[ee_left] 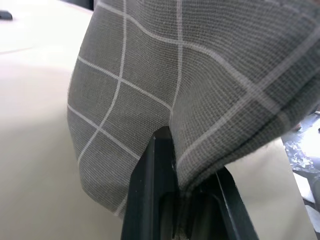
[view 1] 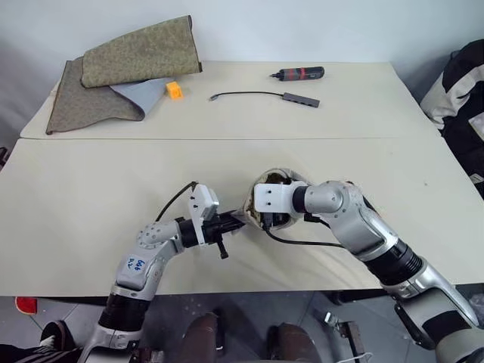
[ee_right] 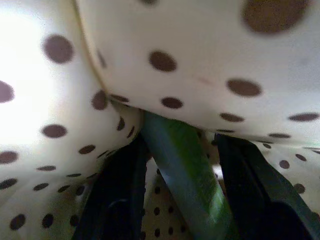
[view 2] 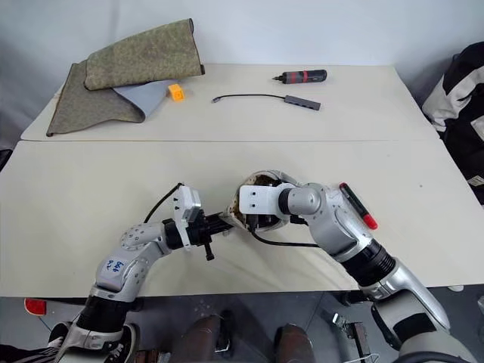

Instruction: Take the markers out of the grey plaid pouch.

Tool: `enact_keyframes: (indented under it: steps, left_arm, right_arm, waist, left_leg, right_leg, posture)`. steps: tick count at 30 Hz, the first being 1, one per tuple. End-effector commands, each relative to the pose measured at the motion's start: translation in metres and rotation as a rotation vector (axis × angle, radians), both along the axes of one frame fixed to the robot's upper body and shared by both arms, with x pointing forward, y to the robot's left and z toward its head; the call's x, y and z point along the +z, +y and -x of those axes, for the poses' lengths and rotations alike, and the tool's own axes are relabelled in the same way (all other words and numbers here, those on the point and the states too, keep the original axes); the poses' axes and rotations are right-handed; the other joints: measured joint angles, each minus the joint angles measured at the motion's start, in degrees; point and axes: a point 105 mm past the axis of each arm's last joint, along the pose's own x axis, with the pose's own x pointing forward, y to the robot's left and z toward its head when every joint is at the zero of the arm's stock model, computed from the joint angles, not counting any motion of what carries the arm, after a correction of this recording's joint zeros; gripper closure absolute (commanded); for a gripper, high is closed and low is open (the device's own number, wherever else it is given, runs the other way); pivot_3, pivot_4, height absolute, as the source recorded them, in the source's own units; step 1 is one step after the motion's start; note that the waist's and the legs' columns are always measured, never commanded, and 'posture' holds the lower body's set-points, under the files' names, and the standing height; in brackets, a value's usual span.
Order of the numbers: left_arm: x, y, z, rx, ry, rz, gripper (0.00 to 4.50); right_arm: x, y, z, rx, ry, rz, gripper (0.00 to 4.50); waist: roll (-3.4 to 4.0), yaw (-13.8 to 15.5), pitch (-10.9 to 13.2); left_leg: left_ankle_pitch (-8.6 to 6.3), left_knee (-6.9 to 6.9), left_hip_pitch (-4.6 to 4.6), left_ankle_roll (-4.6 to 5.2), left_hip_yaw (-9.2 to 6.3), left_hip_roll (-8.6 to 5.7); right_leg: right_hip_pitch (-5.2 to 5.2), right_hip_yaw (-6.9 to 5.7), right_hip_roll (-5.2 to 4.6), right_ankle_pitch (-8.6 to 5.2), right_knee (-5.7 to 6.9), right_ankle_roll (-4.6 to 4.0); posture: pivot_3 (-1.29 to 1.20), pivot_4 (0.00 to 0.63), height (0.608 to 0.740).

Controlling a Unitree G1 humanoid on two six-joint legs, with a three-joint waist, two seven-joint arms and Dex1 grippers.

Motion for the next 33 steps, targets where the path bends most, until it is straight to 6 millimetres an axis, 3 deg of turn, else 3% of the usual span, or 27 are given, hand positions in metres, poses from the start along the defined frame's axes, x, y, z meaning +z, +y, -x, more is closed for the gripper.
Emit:
enact_keyframes:
  steps: [1,6,9,12,14,20,24,28,33]
  left_arm:
    - [0.025,-0.015,0.015,-0.099,-0.082,0.079,4.5]
    - [0.027,-0.014,0.015,-0.103,-0.087,0.083,4.5]
    - [0.028,-0.014,0.014,-0.098,-0.085,0.09,4.5]
    - [0.027,-0.011,0.012,-0.081,-0.089,0.087,4.5]
    - [0.027,-0.009,0.011,-0.066,-0.095,0.084,4.5]
    - [0.023,-0.002,0.003,-0.014,-0.136,0.044,4.5]
    - [0.021,0.003,-0.002,0.012,-0.158,0.021,4.5]
    - [0.016,0.01,-0.004,0.025,-0.16,-0.003,4.5]
    - [0.008,0.014,-0.003,0.01,-0.138,-0.034,4.5]
  right_arm:
    - [-0.008,-0.012,-0.009,-0.079,-0.009,0.019,2.25]
    - [-0.01,-0.012,-0.009,-0.089,-0.001,0.029,2.25]
    - [-0.012,-0.014,-0.009,-0.091,0.001,0.033,2.79]
    - [-0.008,-0.014,-0.006,-0.075,0.011,0.018,3.66]
    - [-0.001,-0.013,-0.001,-0.056,0.027,-0.018,3.87]
    - [0.034,-0.013,0.018,0.016,0.077,-0.15,3.96]
    - [0.045,-0.025,0.028,0.031,0.123,-0.174,4.01]
    - [0.062,-0.033,0.034,0.032,0.155,-0.274,4.01]
    - [0.07,-0.041,0.025,-0.016,0.121,-0.313,4.01]
  waist:
    - [0.0,0.0,0.0]
    - [0.0,0.0,0.0]
    - [0.0,0.01,0.0]
    - [-0.04,0.1,-0.03]
    - [-0.05,0.19,-0.04]
    - [-0.05,0.18,-0.04]
    - [-0.05,0.24,-0.04]
    - [-0.05,0.15,-0.04]
    - [-0.05,0.11,-0.04]
  left_leg:
    - [0.0,0.0,0.0,0.0,0.0,0.0]
    - [0.0,0.0,0.0,0.0,0.0,0.0]
    - [0.0,0.0,0.0,0.0,0.0,0.0]
    - [0.0,0.0,0.02,0.0,0.0,0.0]
    - [-0.01,0.0,0.04,-0.01,-0.03,-0.01]
    - [-0.01,0.0,0.01,-0.01,-0.04,-0.02]
    - [-0.01,-0.01,0.0,0.0,-0.04,-0.02]
    - [-0.02,-0.01,-0.01,0.01,-0.04,-0.02]
    - [-0.02,-0.03,0.0,0.01,-0.03,-0.01]
  right_leg:
    - [0.0,0.0,0.0,0.0,0.0,0.0]
    - [0.0,0.01,0.0,0.0,0.0,0.0]
    - [0.0,0.0,0.0,0.0,0.0,0.0]
    - [0.01,0.01,0.0,0.0,-0.01,0.0]
    - [0.04,-0.02,-0.01,0.0,-0.01,0.0]
    - [0.04,-0.02,-0.01,0.0,-0.02,0.0]
    - [0.04,-0.03,-0.02,0.0,-0.05,0.0]
    - [0.04,-0.03,-0.03,0.0,-0.07,0.0]
    - [0.03,-0.03,-0.02,0.0,-0.07,0.0]
  posture:
    - [0.0,0.15,0.74]
    - [0.0,0.15,0.74]
    - [0.0,0.15,0.74]
    - [0.0,0.15,0.74]
    - [0.0,0.15,0.74]
    - [0.0,0.15,0.74]
    - [0.0,0.15,0.74]
    - [0.0,0.15,0.74]
    - [0.0,0.15,0.74]
